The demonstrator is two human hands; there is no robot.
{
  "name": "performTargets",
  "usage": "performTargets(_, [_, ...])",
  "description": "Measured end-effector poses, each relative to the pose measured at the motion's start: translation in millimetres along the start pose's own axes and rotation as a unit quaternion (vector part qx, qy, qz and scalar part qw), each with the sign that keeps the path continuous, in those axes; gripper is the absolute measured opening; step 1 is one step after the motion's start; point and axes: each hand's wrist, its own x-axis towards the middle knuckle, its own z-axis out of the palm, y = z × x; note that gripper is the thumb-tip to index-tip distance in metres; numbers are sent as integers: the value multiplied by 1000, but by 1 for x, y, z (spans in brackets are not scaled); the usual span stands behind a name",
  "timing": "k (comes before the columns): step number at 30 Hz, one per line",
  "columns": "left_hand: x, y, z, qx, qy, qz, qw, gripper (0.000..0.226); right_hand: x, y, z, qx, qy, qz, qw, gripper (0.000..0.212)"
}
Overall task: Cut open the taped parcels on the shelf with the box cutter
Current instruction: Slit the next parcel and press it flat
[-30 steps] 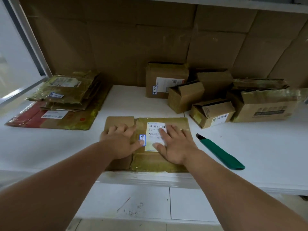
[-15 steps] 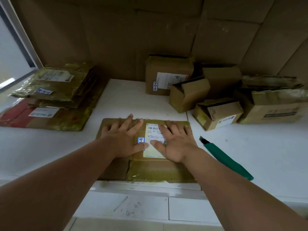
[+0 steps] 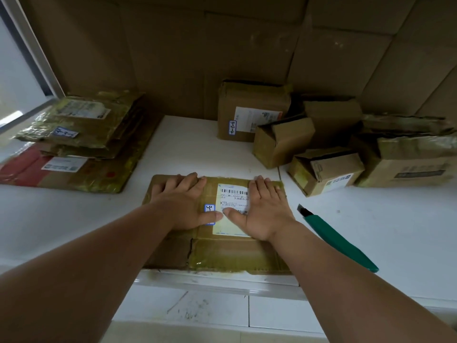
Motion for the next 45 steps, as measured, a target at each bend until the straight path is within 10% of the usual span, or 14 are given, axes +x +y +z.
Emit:
performTargets(6, [-4, 2, -7, -18, -33, 12, 999, 107, 0, 2, -14, -6, -51, -4, 999, 116])
performTargets(11, [-29, 6, 13, 1, 118, -7, 993, 94, -19, -4, -5, -41, 78, 15, 996, 109])
performTargets(17, [-32, -1, 7, -33, -5, 5, 999, 84, -29, -7, 5, 22, 1, 14, 1000, 87])
performTargets(25, [-47, -9, 0, -126, 16, -107, 986, 61, -44, -3, -9, 96, 59, 68, 991, 66])
performTargets(37, [-54, -24, -32, -413, 92, -249, 871, 107, -42, 11, -49, 448, 97, 278, 844, 69])
performTargets(45, [-60, -11, -83, -316, 238, -189, 899, 104, -52, 17, -65, 484, 249, 216, 811, 30])
